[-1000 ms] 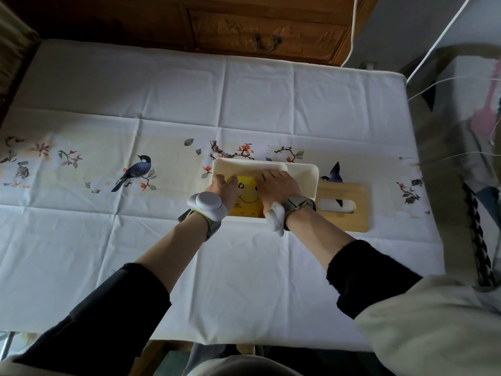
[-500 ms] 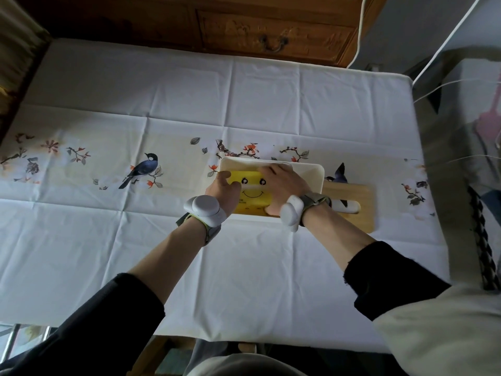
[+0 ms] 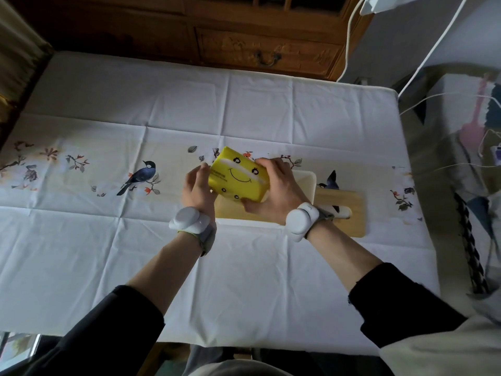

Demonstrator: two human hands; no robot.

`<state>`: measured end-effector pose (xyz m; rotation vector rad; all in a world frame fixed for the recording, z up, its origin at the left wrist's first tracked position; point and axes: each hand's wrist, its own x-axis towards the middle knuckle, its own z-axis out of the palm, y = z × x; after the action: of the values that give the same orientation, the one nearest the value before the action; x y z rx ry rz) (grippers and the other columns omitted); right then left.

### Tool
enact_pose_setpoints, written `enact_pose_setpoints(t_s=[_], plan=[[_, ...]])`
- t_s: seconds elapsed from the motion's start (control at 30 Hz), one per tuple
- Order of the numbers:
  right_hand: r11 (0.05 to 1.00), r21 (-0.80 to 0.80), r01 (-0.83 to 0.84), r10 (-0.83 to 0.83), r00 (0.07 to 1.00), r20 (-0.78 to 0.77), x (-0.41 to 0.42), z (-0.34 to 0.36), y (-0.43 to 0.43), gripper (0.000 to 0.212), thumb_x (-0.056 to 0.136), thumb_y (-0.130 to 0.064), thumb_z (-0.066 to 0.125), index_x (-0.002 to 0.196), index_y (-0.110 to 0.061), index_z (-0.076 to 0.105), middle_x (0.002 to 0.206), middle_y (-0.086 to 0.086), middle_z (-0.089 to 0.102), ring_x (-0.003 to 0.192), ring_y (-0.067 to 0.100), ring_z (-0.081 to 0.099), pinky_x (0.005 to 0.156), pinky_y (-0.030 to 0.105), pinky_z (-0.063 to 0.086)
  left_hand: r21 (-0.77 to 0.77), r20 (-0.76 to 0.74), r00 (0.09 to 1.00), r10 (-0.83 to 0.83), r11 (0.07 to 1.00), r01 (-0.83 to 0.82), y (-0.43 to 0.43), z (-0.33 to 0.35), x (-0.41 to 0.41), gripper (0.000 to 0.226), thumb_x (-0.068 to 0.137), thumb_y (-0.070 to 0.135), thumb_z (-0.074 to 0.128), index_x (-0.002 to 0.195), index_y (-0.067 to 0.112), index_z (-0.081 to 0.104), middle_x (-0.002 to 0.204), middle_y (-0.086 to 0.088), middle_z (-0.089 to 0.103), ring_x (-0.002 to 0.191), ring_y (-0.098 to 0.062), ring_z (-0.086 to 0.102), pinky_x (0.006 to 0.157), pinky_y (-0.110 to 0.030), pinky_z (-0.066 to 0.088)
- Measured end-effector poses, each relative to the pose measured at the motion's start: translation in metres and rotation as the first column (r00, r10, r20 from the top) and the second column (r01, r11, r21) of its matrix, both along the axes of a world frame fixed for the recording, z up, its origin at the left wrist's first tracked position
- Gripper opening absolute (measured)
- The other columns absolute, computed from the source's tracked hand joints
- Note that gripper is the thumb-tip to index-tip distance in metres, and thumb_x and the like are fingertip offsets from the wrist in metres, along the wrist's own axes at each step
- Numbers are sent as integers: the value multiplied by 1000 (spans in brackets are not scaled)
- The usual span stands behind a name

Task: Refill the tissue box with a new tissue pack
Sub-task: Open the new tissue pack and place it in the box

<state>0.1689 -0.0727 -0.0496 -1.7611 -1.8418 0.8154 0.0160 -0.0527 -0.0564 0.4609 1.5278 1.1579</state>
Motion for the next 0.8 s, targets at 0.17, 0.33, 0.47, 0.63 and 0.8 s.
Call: enact_pose_setpoints(t_s=[0.17, 0.33, 0.47, 0.63, 0.8], plan=[[999, 44, -10, 13, 997, -72, -11, 10, -12, 78, 61, -33, 80, 126, -14, 41, 122, 7, 49, 112, 24, 43, 92, 30, 41, 92, 543, 821, -179, 984, 154, -2, 4, 3, 69, 84, 66, 41, 113, 8, 65, 117, -13, 66, 112, -30, 61, 93, -43, 50], [997, 23, -71, 73, 993, -98, -9, 14, -16, 44, 81, -42, 63, 121, -35, 46, 123, -1, 50, 110, 19, 51, 92, 38, 46, 131, 611, 759, -223, 975, 181, -5, -1, 0, 69, 80, 73, 38, 102, 18, 74, 115, -11, 70, 112, -28, 63, 87, -43, 53], [990, 139, -1, 12, 997, -77, -8, 9, -15, 16, 87, -24, 58, 101, -21, 66, 125, 6, 51, 103, 20, 58, 88, 41, 48, 73, 585, 790, -187, 981, 178, -5, -4, 0, 66, 79, 72, 42, 99, 19, 75, 113, -12, 70, 107, -29, 66, 83, -45, 53], [981, 193, 14, -26, 998, 58, -11, 2, -10, 12, 82, -25, 65, 91, -22, 73, 116, 4, 59, 98, 23, 58, 82, 41, 49, 43, 565, 800, -199, 976, 213, -6, -4, 2, 65, 82, 70, 40, 99, 18, 74, 113, -12, 70, 105, -27, 66, 82, -42, 54], [981, 178, 79, -104, 985, 139, -15, -2, -6, 10, 78, -27, 68, 81, -21, 75, 106, 3, 62, 91, 24, 58, 75, 39, 50, 25, 483, 850, -210, 974, 226, -10, -5, 3, 68, 86, 62, 40, 125, 9, 58, 126, -19, 61, 116, -33, 59, 100, -48, 46]])
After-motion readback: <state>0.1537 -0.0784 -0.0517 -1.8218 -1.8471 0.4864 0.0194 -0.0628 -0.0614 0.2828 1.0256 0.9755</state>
